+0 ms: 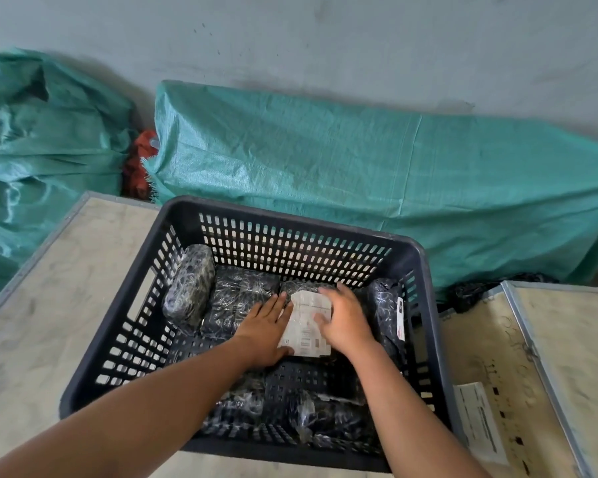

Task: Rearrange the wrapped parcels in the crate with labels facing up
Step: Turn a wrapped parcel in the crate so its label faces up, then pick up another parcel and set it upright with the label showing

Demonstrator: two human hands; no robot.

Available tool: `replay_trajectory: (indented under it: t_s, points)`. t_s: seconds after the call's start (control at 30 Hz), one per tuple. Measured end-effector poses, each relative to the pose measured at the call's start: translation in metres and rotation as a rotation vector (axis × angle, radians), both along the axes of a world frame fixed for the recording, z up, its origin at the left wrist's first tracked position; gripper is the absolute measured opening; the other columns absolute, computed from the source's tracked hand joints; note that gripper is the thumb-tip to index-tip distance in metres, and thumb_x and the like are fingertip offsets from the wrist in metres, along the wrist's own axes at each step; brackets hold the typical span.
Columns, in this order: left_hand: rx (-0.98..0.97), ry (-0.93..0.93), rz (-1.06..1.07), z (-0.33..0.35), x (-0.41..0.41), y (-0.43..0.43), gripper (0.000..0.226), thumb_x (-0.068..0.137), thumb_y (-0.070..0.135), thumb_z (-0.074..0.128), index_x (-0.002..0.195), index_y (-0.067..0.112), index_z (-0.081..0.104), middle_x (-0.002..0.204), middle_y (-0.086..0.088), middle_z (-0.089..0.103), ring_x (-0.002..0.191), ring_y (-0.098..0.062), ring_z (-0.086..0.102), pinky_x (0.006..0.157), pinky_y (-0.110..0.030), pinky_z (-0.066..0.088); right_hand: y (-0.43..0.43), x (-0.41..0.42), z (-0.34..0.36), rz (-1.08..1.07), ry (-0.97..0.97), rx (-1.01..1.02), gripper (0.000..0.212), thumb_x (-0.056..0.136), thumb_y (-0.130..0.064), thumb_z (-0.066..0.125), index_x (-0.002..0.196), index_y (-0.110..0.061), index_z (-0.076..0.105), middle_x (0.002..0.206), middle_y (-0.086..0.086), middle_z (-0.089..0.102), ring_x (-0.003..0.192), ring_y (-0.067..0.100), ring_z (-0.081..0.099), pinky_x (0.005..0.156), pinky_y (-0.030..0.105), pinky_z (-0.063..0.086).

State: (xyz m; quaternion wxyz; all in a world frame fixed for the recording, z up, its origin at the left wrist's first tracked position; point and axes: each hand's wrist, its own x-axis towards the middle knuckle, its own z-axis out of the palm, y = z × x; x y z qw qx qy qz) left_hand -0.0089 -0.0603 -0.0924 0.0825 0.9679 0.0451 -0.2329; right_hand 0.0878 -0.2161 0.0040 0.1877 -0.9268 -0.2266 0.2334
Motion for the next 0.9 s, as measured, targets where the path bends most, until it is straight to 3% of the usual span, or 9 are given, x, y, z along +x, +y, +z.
replay_trajectory:
  t_s: [0.1,0.2,0.33,0.4,0.53,0.63,0.67,0.77,0.9]
  points:
    - [-0.022,0.002,0.006,0.004,-0.002,-0.001,0.103,0.096,0.067,0.041,0.159,0.014,-0.021,0.164,-0.011,-0.029,0.154,-0.028,-0.019,0.125,-0.048,-0.004,-0.011,0.008,0.033,-0.043,-0.250,0.085,0.050,0.095,-0.037,0.069,0.143,-0.028,0.057,0.165,0.007,0.033,0.153,0.029,0.027,0.122,0.053,0.024]
    - [-0.032,0.000,0.002,0.008,-0.004,0.000,0.103,0.097,0.065,0.043,0.159,0.014,-0.021,0.163,-0.012,-0.030,0.154,-0.028,-0.019,0.125,-0.047,-0.005,-0.031,0.009,0.051,-0.125,-0.394,-0.116,0.057,0.093,-0.048,0.067,0.146,-0.033,0.053,0.166,0.012,0.029,0.153,0.037,0.020,0.116,0.063,0.027]
    - [-0.030,0.000,-0.001,0.009,-0.003,0.000,0.102,0.098,0.064,0.042,0.159,0.013,-0.021,0.164,-0.012,-0.029,0.154,-0.028,-0.019,0.125,-0.045,-0.004,-0.050,-0.006,0.048,-0.115,-0.206,-0.208,0.095,0.090,-0.047,0.073,0.165,-0.028,0.017,0.171,0.019,0.004,0.153,0.045,0.014,0.121,0.054,0.022]
    - [-0.034,-0.002,0.002,0.008,-0.002,-0.001,0.102,0.098,0.064,0.043,0.160,0.013,-0.020,0.164,-0.012,-0.028,0.154,-0.028,-0.018,0.125,-0.045,-0.004,-0.054,-0.010,0.041,-0.119,-0.158,-0.120,0.103,0.088,-0.041,0.079,0.165,-0.032,0.013,0.171,0.018,0.005,0.153,0.043,0.015,0.123,0.051,0.021]
    - [-0.055,-0.008,0.003,0.009,-0.005,0.000,0.098,0.099,0.061,0.044,0.161,0.015,-0.016,0.166,-0.012,-0.024,0.154,-0.028,-0.018,0.125,-0.044,-0.004,-0.060,-0.010,0.029,-0.219,0.086,0.051,0.099,0.089,-0.041,0.078,0.161,-0.050,0.011,0.163,0.013,0.033,0.146,0.036,0.036,0.117,0.043,0.036]
    - [-0.192,-0.061,0.052,0.020,-0.007,-0.004,0.090,0.100,0.055,0.050,0.164,0.022,-0.005,0.170,-0.007,-0.015,0.155,-0.029,-0.011,0.126,-0.050,0.001,-0.062,-0.007,0.027,-0.251,0.146,0.191,0.098,0.090,-0.027,0.079,0.162,-0.045,0.016,0.149,0.002,0.056,0.111,0.015,0.067,0.082,0.005,0.048]
    - [-0.277,-0.100,0.073,0.027,-0.005,-0.007,0.090,0.099,0.056,0.052,0.164,0.024,-0.001,0.170,-0.004,-0.010,0.156,-0.028,-0.007,0.126,-0.051,0.005,-0.063,-0.005,0.029,-0.260,0.122,0.213,0.095,0.088,-0.025,0.080,0.162,-0.041,0.022,0.147,0.001,0.058,0.110,0.015,0.068,0.080,0.004,0.048]
    - [-0.546,-0.259,0.091,0.061,0.004,-0.018,0.095,0.093,0.060,0.061,0.164,0.022,0.013,0.171,0.001,0.009,0.156,-0.018,0.011,0.125,-0.039,0.018,-0.066,0.000,0.039,-0.289,0.056,0.285,0.090,0.083,-0.028,0.082,0.160,-0.036,0.035,0.155,-0.002,0.051,0.134,0.017,0.055,0.103,0.022,0.044]
    - [-0.754,-0.328,0.151,0.102,0.007,-0.034,0.092,0.076,0.071,0.074,0.153,0.035,0.038,0.156,0.013,0.044,0.141,-0.008,0.042,0.117,-0.035,0.036,-0.068,0.007,0.065,-0.350,0.047,0.437,0.095,0.072,-0.040,0.085,0.155,-0.042,0.040,0.153,-0.009,0.051,0.133,0.016,0.055,0.102,0.027,0.047]
